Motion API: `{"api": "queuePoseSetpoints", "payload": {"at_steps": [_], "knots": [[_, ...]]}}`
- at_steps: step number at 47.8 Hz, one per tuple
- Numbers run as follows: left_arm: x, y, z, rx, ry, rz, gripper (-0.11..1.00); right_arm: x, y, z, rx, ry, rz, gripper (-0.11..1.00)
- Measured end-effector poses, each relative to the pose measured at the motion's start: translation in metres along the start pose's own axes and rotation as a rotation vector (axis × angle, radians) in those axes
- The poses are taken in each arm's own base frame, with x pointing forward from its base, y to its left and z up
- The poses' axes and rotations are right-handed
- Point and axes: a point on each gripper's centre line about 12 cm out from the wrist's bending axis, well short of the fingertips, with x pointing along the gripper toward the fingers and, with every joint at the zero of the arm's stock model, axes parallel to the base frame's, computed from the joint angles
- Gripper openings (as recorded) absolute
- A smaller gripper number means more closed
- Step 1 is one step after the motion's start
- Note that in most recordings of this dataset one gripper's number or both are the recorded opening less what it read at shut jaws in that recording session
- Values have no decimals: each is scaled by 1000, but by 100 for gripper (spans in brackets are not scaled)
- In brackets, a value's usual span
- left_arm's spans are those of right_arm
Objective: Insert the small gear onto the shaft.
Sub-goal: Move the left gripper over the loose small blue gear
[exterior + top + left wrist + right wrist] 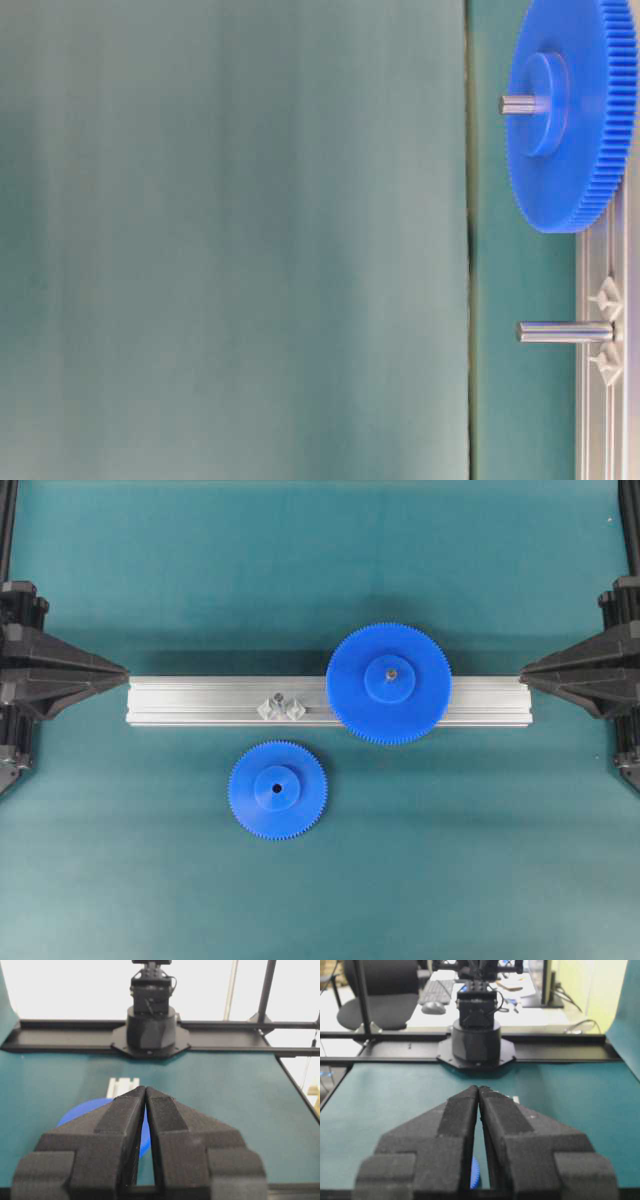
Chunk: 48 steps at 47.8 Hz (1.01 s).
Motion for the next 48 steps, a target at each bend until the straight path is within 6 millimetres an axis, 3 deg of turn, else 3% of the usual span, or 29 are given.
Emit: {"api": "queuePoseSetpoints", "payload": {"at_steps": [3,10,38,48], "knots": [[0,0,-6,-17,17,-3,12,0,0,0,3,2,-1,17],[2,-2,-15,-47,52,-7,0,0,-2,-5,29,37,-13,8],[29,-14,-49,-49,371,-51,0,-2,-15,-38,114,302,-91,6],[42,-16,-59,-41,457,-53,0,3,-17,-61,121,431,-109,6]]}}
